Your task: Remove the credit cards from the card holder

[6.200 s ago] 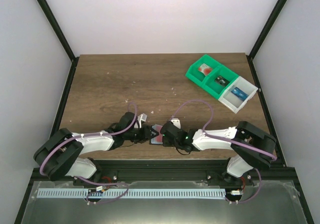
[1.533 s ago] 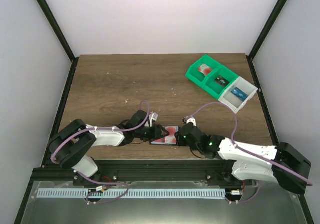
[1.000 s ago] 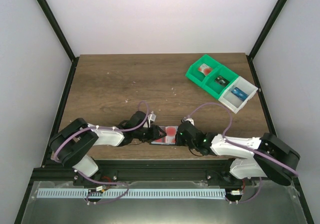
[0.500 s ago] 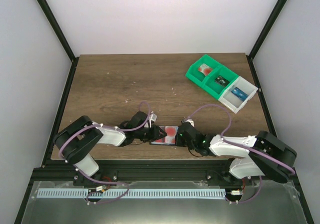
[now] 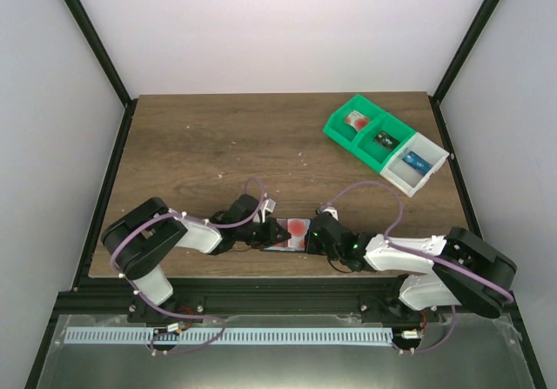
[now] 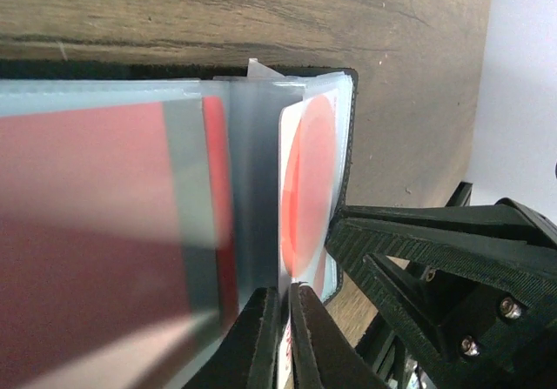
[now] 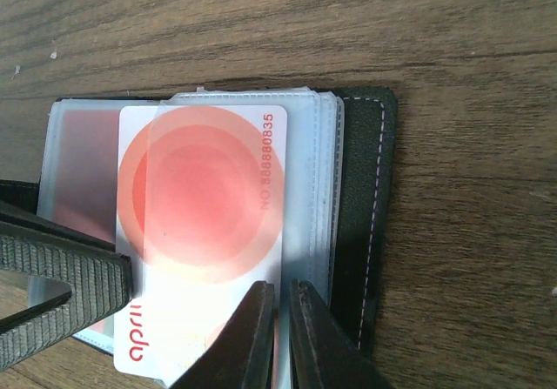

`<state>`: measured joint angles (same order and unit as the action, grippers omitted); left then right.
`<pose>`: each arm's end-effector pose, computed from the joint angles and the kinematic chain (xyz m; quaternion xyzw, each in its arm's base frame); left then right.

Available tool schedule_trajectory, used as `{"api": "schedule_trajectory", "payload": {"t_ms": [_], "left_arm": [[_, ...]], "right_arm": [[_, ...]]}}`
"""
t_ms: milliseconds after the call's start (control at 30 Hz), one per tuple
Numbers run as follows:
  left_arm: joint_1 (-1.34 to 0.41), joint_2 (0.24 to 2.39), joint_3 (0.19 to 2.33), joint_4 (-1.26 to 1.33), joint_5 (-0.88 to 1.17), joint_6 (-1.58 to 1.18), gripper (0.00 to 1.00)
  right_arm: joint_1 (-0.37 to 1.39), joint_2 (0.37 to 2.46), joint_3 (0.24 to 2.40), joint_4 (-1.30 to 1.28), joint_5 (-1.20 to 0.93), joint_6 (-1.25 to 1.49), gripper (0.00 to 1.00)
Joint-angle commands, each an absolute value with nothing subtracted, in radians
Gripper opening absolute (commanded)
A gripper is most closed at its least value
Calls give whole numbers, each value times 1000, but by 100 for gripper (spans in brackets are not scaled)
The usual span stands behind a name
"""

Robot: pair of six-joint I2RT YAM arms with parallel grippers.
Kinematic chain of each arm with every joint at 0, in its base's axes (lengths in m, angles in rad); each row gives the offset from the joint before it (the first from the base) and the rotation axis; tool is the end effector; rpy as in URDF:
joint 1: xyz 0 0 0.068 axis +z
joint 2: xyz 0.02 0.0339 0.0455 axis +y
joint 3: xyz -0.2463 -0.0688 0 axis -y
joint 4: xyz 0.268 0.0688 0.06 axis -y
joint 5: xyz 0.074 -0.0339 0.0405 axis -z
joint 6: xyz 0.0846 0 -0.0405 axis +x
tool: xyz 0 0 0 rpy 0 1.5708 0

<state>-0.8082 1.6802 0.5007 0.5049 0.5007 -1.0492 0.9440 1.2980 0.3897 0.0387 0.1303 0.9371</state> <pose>0.1919 -0.2597 0.0409 0.0016 0.8797 -0.4699 0.0726 0.1659 0.2103 0.0557 0.0191 0.9372 0.2409 0.2514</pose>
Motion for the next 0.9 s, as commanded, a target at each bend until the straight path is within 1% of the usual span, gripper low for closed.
{"api": "schedule_trajectory", "payload": {"t_ms": [0,33,267,500,867], "left_arm": [[-814,1692,491,555,517,-1058,3],[-815,1691,492,549,517,-1056,0],[-809,1666,480,526,511,-1042,0],[-791,1637,481,451,500,-1008,0],[-749,1568,429,424,497,-985,0]], "right_arm": [[937,1310,364,12,117,947,8],[937,1307,363,12,119,949,8],[937,1312,356,10,121,953,8],[937,1309,355,2,126,957,8],[937,1308,354,-4,130,960,8]]}}
